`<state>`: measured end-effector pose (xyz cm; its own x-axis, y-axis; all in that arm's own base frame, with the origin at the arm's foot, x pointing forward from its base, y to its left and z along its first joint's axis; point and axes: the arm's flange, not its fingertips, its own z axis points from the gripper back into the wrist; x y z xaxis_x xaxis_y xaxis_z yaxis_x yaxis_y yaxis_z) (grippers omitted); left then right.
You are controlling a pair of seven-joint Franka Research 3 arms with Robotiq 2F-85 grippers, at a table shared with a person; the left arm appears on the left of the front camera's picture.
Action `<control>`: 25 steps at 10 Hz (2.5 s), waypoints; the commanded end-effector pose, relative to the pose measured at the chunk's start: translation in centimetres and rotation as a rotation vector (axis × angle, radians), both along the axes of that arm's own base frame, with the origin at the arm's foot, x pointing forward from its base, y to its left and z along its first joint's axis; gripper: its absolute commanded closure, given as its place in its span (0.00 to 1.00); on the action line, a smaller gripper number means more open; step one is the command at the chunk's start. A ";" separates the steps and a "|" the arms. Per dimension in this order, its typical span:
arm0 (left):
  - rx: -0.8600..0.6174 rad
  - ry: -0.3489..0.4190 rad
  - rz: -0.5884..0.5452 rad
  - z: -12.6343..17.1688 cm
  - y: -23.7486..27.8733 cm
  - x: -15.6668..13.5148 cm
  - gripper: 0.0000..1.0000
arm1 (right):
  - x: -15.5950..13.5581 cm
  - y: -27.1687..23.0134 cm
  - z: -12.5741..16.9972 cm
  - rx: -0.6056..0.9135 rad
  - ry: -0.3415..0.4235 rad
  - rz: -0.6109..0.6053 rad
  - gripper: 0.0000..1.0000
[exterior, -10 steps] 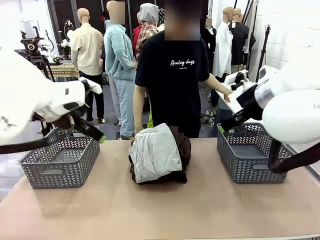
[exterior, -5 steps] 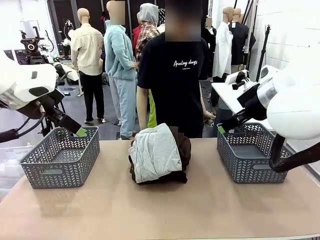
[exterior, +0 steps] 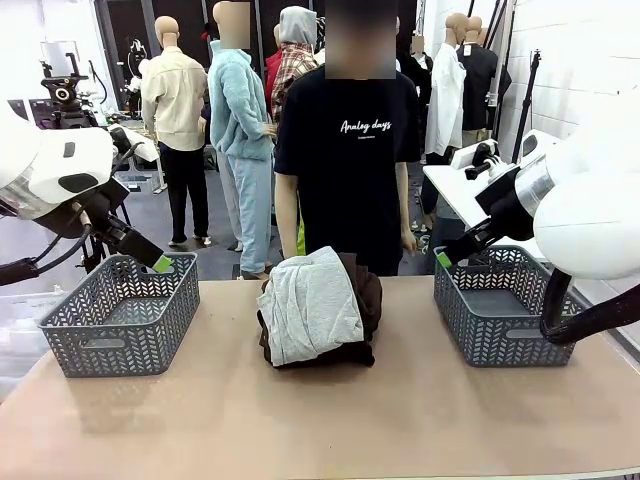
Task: Sort the tops and bottoms.
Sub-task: Lift clothes from the center of the table with your left hand.
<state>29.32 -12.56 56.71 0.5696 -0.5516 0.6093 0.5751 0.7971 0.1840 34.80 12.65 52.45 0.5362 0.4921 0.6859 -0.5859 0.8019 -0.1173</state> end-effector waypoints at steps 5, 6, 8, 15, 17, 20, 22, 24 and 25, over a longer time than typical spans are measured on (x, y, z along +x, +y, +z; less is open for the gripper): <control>-0.001 0.003 0.005 -0.1 0.1 0.1 0.00 | 0.0 0.1 0.0 0.008 0.004 0.000 0.00; -0.001 0.003 0.005 -0.1 0.1 0.1 0.00 | 0.0 0.1 0.0 0.008 0.004 0.000 0.00; 0.000 0.000 0.000 0.0 0.0 0.0 0.00 | 0.0 0.1 0.0 0.008 0.004 0.000 0.00; -0.052 0.271 -0.147 -1.7 -13.5 14.4 0.00 | 0.0 0.1 0.0 0.008 0.004 0.000 0.00; -0.069 0.333 -0.175 -3.2 -15.8 16.5 0.00 | 0.0 0.1 0.0 0.008 0.004 0.000 0.00; -0.066 0.325 -0.158 -4.6 -16.8 16.5 0.00 | 0.0 0.1 0.0 0.008 0.004 0.000 0.00; -0.040 0.320 -0.166 -4.3 -15.8 16.5 0.00 | 0.0 0.1 0.0 0.008 0.004 0.000 0.00; -0.072 0.318 -0.101 -4.7 -18.8 17.1 0.00 | 0.0 0.1 0.0 0.008 0.004 0.000 0.00; -0.062 0.364 -0.036 -5.7 -20.1 17.7 0.00 | 0.0 0.1 0.0 0.008 0.004 0.000 0.00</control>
